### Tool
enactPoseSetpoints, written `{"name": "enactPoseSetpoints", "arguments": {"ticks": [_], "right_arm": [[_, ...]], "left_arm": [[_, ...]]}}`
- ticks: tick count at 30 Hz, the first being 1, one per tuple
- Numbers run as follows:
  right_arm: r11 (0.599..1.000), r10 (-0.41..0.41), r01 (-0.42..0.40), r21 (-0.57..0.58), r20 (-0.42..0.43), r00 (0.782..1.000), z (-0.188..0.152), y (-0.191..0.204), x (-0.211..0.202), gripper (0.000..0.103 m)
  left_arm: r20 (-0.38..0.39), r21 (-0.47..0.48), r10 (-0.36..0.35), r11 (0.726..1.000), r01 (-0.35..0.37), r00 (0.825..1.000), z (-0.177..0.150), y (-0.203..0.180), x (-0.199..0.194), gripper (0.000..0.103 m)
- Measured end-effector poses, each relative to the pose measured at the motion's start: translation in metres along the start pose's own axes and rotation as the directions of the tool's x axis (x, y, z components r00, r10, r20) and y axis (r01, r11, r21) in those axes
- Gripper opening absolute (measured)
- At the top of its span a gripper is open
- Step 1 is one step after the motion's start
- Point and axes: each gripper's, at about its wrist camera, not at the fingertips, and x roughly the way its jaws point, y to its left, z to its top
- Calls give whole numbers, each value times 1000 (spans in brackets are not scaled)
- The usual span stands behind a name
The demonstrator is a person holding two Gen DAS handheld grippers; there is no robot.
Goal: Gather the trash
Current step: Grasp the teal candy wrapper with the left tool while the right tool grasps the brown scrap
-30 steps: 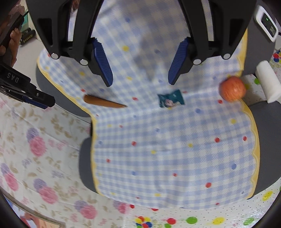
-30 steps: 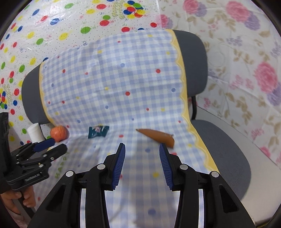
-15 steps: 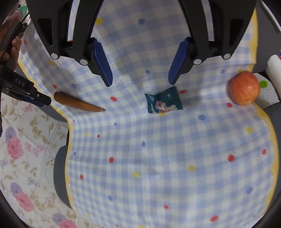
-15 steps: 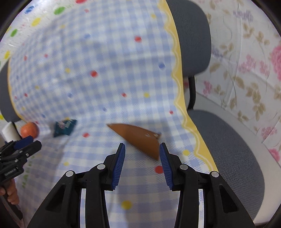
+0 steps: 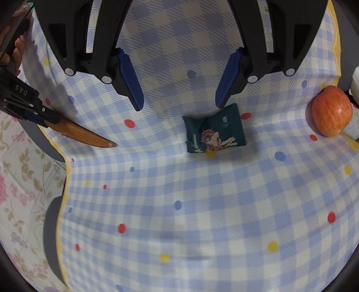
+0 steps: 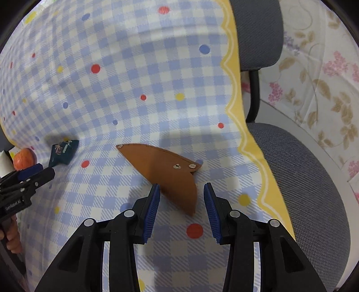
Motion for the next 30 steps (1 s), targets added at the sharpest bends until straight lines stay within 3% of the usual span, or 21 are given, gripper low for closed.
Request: {"name": "enactPoseSetpoints", "arguments": {"ticks": [3,5,8,12,18,23,26,27,30], "right_arm": [[1000,13,-13,-9,4,1000,0,5,0,40],[999,28,-28,-22,14,1000,-2,12,-5,21],[998,37,-34,-52,56,998,-4,25,-17,4],[997,14,-3,-75,151,989,-4,44,-42,2],[996,51,-38,-77,171,984,-4,55,-58,2],[996,71,-60,-71,156,985,-7,54,-61,2],[996,74,-65,-65,150,986,-11,53,-62,2],[996,76,-68,-62,148,986,-13,53,-63,2],[996,81,-72,-61,145,986,-18,55,-68,3]], "left_arm": [[-7,-31,14,999,-15,1000,0,14,0,67],[-3,-52,29,998,-29,1000,1,24,-2,71],[-2,-77,42,996,-42,999,4,37,-3,71],[-5,-68,45,997,-45,999,12,44,4,72],[-46,-81,47,995,-51,998,29,48,30,75],[-87,-139,-34,990,22,996,39,63,48,74],[-97,-192,-122,976,102,988,38,74,55,67],[-84,-204,-140,971,121,987,38,77,53,55],[-56,-215,-177,963,161,983,33,82,42,36]]}}
